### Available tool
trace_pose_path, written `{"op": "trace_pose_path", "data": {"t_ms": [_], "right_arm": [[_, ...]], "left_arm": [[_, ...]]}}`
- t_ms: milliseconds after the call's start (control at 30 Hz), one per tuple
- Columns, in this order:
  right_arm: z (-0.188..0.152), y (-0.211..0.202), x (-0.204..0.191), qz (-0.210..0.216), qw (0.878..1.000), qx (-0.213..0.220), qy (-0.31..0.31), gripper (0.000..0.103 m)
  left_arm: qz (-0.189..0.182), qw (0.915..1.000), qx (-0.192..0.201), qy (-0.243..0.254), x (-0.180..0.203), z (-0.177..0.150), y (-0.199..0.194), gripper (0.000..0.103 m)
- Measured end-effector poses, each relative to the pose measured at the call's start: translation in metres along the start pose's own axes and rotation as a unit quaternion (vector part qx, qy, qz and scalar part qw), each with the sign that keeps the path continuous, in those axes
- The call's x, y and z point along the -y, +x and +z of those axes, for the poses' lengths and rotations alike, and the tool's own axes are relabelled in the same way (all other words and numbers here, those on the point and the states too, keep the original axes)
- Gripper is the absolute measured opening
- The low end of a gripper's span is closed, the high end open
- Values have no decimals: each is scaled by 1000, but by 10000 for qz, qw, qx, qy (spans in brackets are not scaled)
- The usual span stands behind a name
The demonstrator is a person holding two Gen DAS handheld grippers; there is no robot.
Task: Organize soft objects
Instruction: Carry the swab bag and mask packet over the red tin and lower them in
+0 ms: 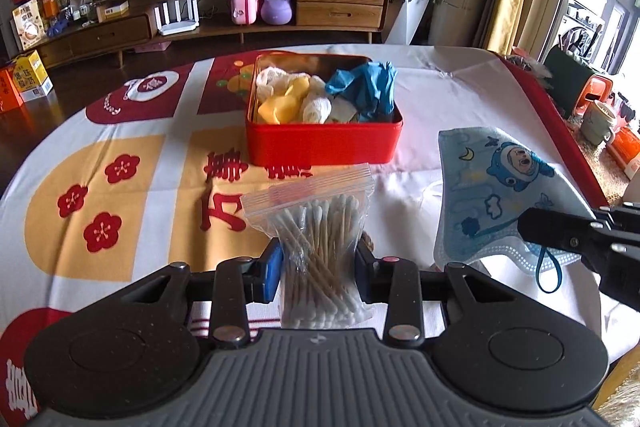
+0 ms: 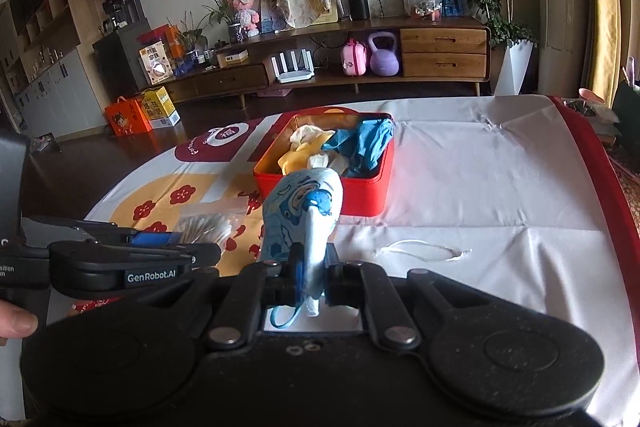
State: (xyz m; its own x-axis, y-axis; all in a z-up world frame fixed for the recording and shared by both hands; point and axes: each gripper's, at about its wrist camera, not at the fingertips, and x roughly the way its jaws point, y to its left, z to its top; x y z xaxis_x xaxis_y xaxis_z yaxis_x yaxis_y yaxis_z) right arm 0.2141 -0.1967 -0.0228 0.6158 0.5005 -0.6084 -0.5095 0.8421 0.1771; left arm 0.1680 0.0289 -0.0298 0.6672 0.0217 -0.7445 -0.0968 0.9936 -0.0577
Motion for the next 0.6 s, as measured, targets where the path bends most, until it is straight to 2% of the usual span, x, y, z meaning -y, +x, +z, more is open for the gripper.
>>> {"op": "trace_pose_path", "data": {"t_ms": [400, 600], "right_arm": [[44, 8, -3, -3, 9996, 227, -148, 8], [62, 21, -2, -68, 9995, 247, -201, 8]], "left_arm": [[47, 9986, 392, 352, 9, 42, -4, 36], [183, 9967, 571, 556, 10, 64, 3, 36]]}}
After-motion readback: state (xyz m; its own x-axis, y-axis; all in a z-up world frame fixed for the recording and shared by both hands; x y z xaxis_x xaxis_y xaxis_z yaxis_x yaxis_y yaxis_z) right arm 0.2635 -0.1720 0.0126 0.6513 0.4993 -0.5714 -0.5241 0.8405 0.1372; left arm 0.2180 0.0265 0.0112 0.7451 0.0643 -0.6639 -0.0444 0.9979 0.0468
